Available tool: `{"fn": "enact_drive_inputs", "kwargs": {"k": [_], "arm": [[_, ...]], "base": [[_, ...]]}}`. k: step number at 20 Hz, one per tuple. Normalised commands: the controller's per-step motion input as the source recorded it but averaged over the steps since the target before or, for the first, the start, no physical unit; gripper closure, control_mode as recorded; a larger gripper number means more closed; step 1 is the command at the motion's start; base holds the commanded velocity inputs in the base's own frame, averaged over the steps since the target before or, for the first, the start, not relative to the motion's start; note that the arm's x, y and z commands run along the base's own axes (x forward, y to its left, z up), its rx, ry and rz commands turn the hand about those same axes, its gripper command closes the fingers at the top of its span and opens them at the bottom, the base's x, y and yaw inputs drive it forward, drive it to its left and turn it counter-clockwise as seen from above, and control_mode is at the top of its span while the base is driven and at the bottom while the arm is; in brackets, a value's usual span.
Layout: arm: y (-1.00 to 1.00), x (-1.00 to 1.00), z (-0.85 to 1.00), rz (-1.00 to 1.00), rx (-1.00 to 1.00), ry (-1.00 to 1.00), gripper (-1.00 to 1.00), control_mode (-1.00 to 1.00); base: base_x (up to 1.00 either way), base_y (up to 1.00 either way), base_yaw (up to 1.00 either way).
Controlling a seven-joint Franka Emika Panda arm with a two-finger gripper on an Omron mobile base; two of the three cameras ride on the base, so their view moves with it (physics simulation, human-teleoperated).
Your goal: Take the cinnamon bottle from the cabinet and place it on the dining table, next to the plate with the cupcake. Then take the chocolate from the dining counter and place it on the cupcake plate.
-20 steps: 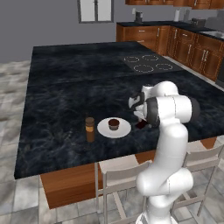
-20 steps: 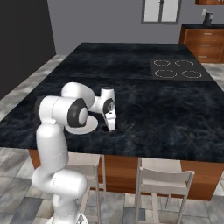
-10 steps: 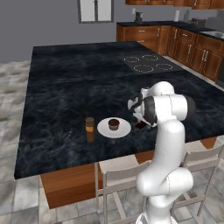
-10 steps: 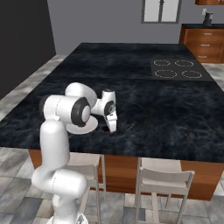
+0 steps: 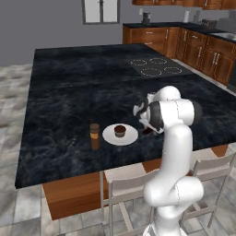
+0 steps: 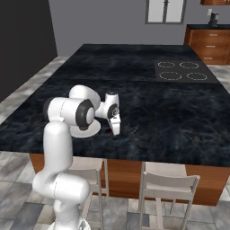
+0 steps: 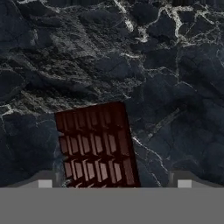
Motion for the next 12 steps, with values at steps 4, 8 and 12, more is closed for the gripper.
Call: {"fn": "enact_drive_inputs", "kwargs": {"k": [4, 8, 12], "arm": [[-0.01, 0.06, -0.28, 0.00, 0.00, -0.03, -1.00, -1.00], [0.00, 0.00, -0.39, 0.00, 0.00, -0.01, 1.00, -1.00], [0.00, 0.00, -0.35, 0.00, 0.00, 0.00, 1.00, -1.00]], "base": [[0.00, 0.00, 0.00], [0.00, 0.00, 0.00], [0.00, 0.00, 0.00]]}}
